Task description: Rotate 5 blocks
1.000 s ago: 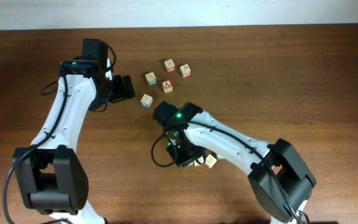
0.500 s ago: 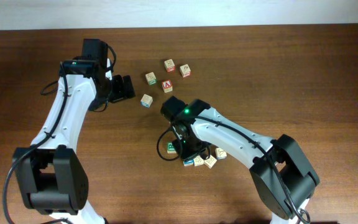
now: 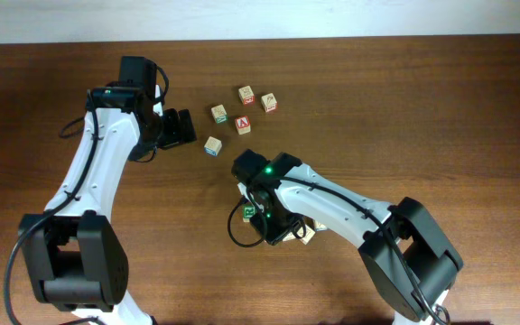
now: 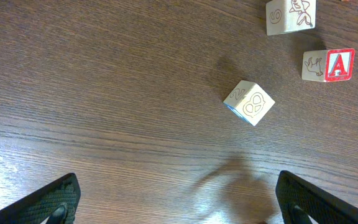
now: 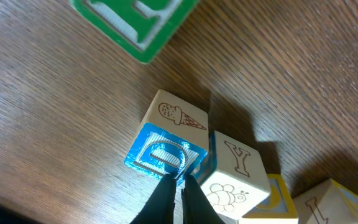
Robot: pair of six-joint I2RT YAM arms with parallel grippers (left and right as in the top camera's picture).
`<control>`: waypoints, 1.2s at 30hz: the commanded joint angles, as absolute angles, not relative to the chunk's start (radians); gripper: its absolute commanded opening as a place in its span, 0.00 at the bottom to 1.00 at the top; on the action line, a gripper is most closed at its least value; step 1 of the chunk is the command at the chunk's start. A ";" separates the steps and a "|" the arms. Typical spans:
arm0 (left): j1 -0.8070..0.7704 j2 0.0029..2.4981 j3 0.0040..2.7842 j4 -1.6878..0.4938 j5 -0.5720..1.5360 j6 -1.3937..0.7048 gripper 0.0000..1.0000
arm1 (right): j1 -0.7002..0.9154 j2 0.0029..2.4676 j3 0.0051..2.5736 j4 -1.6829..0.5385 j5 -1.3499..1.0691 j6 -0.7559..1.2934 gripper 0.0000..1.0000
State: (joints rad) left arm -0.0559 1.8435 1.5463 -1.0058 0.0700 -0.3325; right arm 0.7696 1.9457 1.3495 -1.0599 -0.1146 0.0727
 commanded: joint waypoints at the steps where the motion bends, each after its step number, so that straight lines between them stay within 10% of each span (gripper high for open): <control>1: -0.057 1.847 1.562 -1.007 0.063 -0.317 0.99 | 0.779 1.940 1.329 -1.037 -0.123 0.054 0.08; 36: -0.057 1.847 1.562 -1.007 0.063 -0.317 0.99 | 0.797 1.942 1.385 -1.052 -0.210 -0.101 0.09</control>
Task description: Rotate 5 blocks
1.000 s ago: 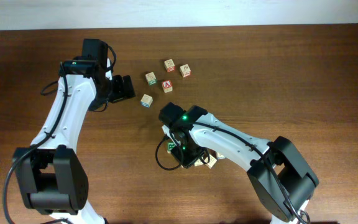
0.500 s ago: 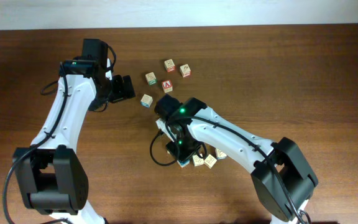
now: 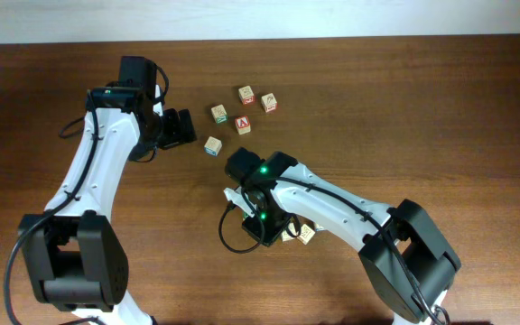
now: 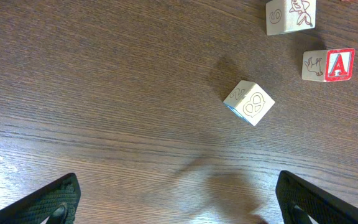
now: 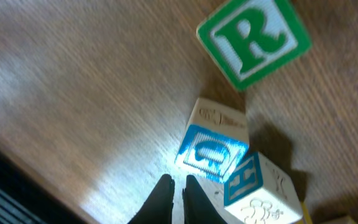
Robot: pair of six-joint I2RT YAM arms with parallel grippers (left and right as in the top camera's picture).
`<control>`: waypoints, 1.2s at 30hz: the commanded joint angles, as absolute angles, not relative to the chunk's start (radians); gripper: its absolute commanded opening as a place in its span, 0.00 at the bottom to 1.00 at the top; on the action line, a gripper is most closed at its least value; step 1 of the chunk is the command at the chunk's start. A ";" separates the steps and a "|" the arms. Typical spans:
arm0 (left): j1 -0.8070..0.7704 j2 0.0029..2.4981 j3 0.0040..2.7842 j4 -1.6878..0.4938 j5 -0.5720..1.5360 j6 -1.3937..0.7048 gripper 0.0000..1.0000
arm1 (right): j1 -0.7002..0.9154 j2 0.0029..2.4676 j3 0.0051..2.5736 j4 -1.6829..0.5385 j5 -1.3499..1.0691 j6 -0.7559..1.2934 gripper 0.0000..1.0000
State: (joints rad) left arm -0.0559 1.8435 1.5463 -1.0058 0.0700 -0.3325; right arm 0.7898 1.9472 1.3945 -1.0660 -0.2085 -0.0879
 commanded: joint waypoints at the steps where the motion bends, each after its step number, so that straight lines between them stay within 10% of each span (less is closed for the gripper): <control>1: -0.057 1.847 1.562 -1.007 0.063 -0.317 0.99 | 0.797 1.943 1.385 -1.045 -0.210 -0.101 0.09; 36: -0.057 1.847 1.562 -1.007 0.063 -0.317 0.99 | 0.719 1.986 1.325 -0.909 -0.046 0.051 0.09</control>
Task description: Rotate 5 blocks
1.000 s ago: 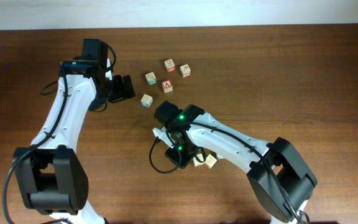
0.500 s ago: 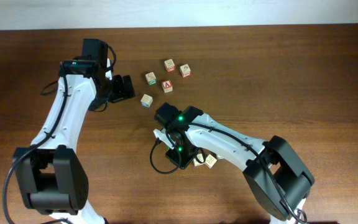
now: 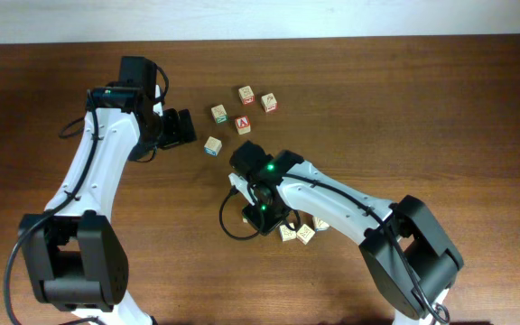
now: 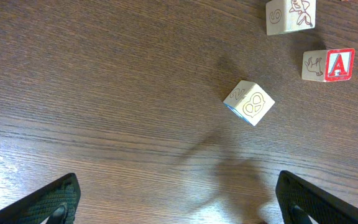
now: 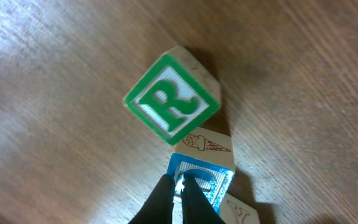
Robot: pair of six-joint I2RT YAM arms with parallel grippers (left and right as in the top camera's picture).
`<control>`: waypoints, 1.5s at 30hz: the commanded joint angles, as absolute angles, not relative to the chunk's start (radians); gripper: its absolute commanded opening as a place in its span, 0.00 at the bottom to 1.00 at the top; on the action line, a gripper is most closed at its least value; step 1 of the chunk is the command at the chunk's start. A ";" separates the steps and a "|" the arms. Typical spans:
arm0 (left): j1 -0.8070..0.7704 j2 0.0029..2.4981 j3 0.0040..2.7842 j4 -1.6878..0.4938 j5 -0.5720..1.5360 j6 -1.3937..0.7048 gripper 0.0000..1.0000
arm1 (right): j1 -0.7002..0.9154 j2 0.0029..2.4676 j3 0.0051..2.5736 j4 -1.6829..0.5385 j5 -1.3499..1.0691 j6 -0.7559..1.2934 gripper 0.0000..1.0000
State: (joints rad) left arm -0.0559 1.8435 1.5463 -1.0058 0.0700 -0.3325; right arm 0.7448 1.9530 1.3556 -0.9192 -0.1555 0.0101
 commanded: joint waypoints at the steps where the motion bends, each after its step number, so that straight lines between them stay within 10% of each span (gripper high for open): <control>1: -0.057 1.847 1.562 -1.007 0.063 -0.317 0.99 | 0.717 1.986 1.325 -0.908 -0.041 0.064 0.09; 20: -0.057 1.847 1.562 -1.007 0.063 -0.317 0.99 | 0.712 1.986 1.326 -0.854 -0.018 0.049 0.09; 45: -0.057 1.847 1.562 -1.007 0.063 -0.317 0.99 | 0.648 1.959 1.527 -1.362 -0.177 0.163 0.22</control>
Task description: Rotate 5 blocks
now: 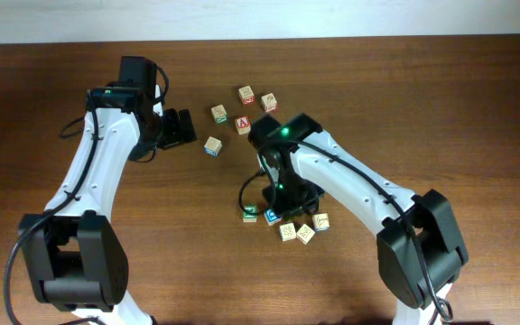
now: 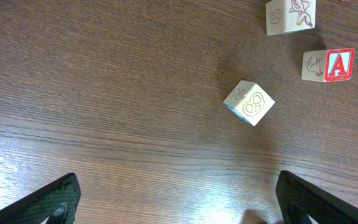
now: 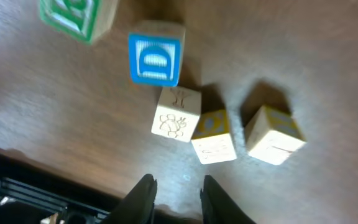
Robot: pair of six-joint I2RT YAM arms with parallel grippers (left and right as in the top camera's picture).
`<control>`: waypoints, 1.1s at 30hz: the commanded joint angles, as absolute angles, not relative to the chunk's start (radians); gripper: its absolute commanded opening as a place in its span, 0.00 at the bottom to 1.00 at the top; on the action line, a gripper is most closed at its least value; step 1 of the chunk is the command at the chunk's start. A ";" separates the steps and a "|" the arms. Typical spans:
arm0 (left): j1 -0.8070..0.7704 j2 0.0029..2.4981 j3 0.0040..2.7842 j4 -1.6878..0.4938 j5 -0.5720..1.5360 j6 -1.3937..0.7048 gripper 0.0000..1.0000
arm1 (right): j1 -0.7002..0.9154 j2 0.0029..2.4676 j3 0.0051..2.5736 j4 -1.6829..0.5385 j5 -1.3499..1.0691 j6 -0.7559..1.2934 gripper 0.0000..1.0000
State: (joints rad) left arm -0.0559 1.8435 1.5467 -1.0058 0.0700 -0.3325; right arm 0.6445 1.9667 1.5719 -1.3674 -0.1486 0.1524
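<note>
Two groups of wooden letter blocks lie on the brown table point(image 1: 441, 99). The near group holds a green block point(image 3: 79, 12), a blue-faced block point(image 3: 156, 60), a bug-picture block point(image 3: 177, 114), a yellow block point(image 3: 213, 137) and a plain block point(image 3: 274, 134). My right gripper point(image 3: 178, 196) hangs above them, slightly open and holding nothing. The far group includes a pretzel block point(image 2: 248, 102) and a red A block point(image 2: 329, 65). My left gripper point(image 2: 176, 205) stands wide open left of them, also holding nothing.
More blocks of the far group sit at the back, among them one point(image 1: 246, 94) and another point(image 1: 269, 103). The right arm point(image 1: 350, 181) stretches across the table from the front right. The left arm point(image 1: 97, 162) comes in from the front left.
My right gripper was shut with its tips down at the blue-faced block beside the green R block. Now it is higher, slightly open, with the whole near group below it. The left arm is unmoved.
My right gripper stayed shut with its tips at the blue-faced block through all three earlier moments, while that block and the green R block showed at changing angles and positions. Now the gripper is lifted off and open. The left gripper stayed open and still.
</note>
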 commanded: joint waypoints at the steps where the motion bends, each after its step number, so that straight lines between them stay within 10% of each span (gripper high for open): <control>1: -0.057 1.847 1.562 -1.007 0.063 -0.317 0.99 | 0.648 1.959 1.515 -1.341 -0.176 0.163 0.20; 33: -0.057 1.847 1.562 -1.007 0.063 -0.317 0.99 | 0.649 1.970 1.332 -0.968 -0.140 0.136 0.12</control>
State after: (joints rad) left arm -0.0559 1.8435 1.5467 -1.0058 0.0700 -0.3325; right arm 0.6445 1.9644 1.3384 -0.9638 -0.0971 0.1459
